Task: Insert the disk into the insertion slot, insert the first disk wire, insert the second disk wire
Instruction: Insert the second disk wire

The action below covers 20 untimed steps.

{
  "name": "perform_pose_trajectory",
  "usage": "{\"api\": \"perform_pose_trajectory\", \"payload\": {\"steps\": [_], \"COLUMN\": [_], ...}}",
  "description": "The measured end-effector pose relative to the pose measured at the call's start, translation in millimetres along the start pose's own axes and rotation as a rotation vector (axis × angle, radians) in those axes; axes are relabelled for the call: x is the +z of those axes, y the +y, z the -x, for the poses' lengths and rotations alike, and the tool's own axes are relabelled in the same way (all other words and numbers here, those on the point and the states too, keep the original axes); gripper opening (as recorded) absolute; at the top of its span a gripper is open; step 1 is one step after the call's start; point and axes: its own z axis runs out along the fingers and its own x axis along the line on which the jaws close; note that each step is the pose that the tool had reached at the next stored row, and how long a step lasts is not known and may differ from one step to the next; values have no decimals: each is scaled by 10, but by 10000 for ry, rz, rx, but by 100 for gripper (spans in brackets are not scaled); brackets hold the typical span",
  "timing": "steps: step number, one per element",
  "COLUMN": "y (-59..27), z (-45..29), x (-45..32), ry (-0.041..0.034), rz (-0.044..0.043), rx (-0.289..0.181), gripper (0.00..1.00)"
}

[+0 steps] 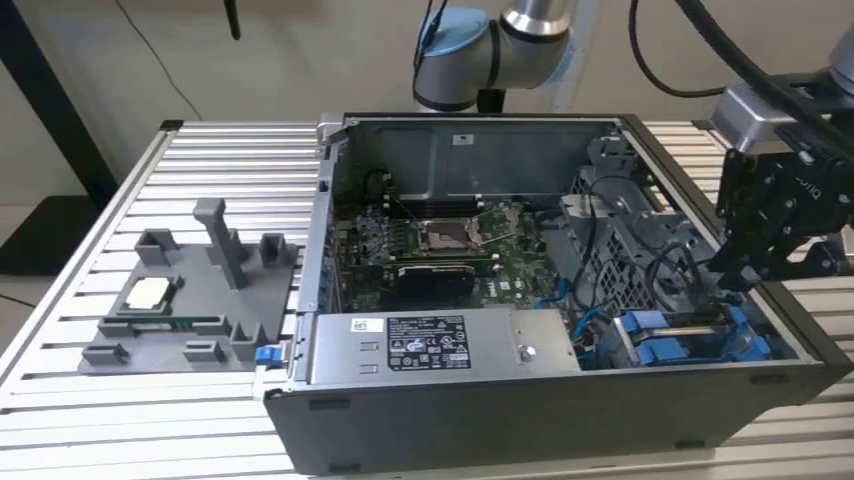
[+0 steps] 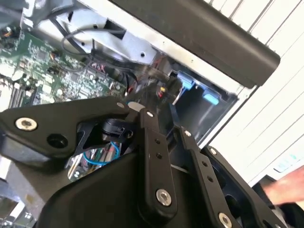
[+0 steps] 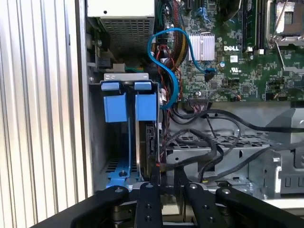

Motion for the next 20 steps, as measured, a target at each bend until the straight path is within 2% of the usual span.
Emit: {"api": "perform_pose_trajectory", "payload": {"steps": [3, 5, 7, 10, 15, 20], "y": [-81, -108, -133, -157, -200, -202], "z": [3, 1, -3, -12, -45, -59], "x": [0, -13, -62, -66, -56, -13], "ry": [-100, -121, -122, -122, -123, -118], "rz": [4, 5, 17, 25, 44, 145], "rx": [3, 2, 3, 4, 7, 123], "gripper": [27, 27, 27, 27, 27, 27]}}
